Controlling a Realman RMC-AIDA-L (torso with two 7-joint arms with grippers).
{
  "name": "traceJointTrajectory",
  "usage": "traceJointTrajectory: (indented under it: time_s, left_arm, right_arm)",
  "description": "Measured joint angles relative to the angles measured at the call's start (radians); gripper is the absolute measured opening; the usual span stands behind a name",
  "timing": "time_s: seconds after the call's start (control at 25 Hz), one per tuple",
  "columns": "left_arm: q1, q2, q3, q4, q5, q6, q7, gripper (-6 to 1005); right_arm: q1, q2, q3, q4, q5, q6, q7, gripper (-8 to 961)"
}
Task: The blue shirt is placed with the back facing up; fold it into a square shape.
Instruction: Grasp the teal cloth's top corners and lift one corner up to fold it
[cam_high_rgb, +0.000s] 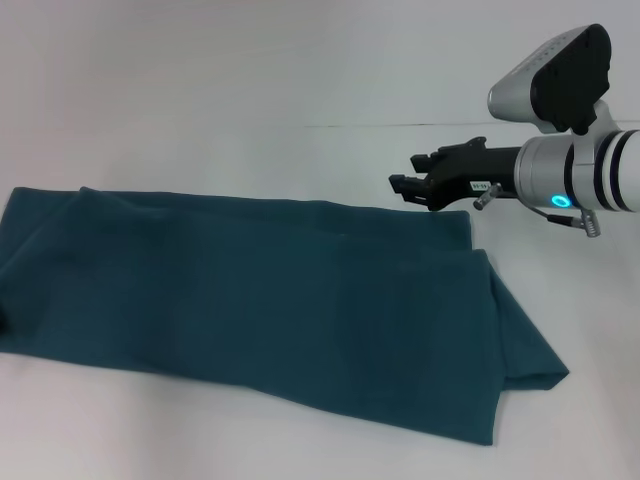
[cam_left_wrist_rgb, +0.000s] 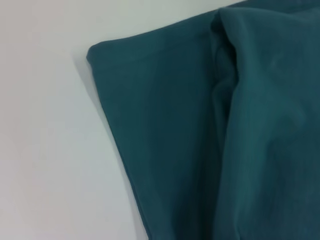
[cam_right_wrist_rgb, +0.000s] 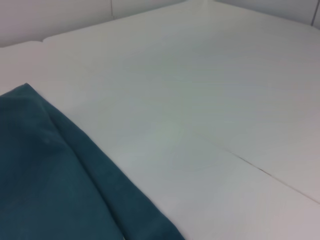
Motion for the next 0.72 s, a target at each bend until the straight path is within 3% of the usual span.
traceJointTrajectory:
  time_s: [0.4,0.72]
  left_arm:
    - [0.001,-0.006,-0.002,0.009,-0.007,0.014,0.012,36]
    - [0.003,-0.007,-0.028,0.079,-0.108,0.106,0.045,38]
  right_arm:
    - [-0.004,-0.003,-0.005,0.0,0.016,-0.001,-0.007,425]
    - [0.016,0.001,-0.006,0.07,0.099,-0.002,-0.078,426]
